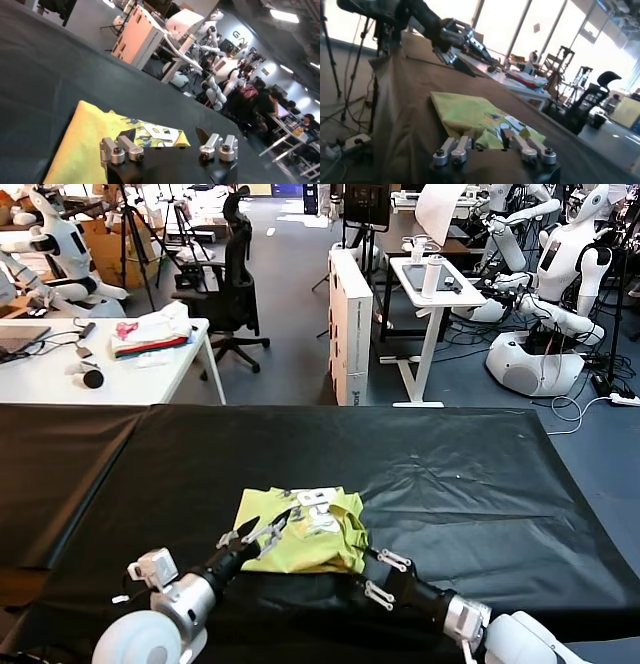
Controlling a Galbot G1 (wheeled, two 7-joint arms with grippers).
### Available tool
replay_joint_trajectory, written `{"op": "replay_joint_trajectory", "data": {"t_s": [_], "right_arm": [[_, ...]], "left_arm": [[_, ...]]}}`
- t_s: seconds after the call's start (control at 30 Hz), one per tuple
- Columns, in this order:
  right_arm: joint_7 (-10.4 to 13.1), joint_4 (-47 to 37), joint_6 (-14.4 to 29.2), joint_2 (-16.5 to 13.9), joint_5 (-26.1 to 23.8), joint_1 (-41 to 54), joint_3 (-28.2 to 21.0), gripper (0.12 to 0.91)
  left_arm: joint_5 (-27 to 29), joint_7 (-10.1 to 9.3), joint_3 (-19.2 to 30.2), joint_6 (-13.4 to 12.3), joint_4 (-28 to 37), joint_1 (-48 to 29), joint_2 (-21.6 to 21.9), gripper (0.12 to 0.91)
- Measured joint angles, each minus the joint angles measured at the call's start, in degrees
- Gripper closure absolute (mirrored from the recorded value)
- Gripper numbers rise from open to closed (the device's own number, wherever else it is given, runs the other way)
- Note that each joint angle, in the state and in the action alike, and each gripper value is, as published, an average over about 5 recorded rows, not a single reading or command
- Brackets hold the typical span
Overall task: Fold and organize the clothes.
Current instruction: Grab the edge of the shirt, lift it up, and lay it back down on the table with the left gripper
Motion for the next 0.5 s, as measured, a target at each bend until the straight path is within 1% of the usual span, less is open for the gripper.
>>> {"op": "replay_joint_trajectory", "data": {"t_s": [0.03, 0.07, 0.13, 0.2, 0.3, 0.5], "right_arm": [[0.6, 0.1, -0.1, 0.1, 0.4, 0.0, 0.0, 0.208], [1.5, 0.0, -0.6, 0.3, 0.7, 0.2, 0.0, 0.171], [3.8, -0.3, -2.1, 1.1, 1.1, 0.9, -0.2, 0.132], [6.4, -1.0, -4.1, 2.6, 1.2, 2.0, -0.6, 0.123], [9.7, -2.4, -7.2, 5.7, 1.1, 3.8, -1.4, 0.119], [14.3, -4.5, -13.3, 11.8, 1.4, 6.5, -3.2, 0.118]], "left_arm": [[0.0, 0.00, 0.1, 0.0, 0.0, -0.1, -0.1, 0.123], [0.1, 0.00, 0.1, 0.0, 0.1, -0.2, -0.1, 0.123], [0.1, 0.00, 0.2, 0.0, 0.1, -0.2, -0.2, 0.123], [0.3, 0.00, 0.2, 0.0, 0.2, -0.2, -0.2, 0.123], [0.6, 0.06, 0.1, 0.0, 0.3, 0.2, -0.1, 0.123], [1.2, 0.25, -0.1, 0.0, 0.3, 0.8, -0.2, 0.123]]}}
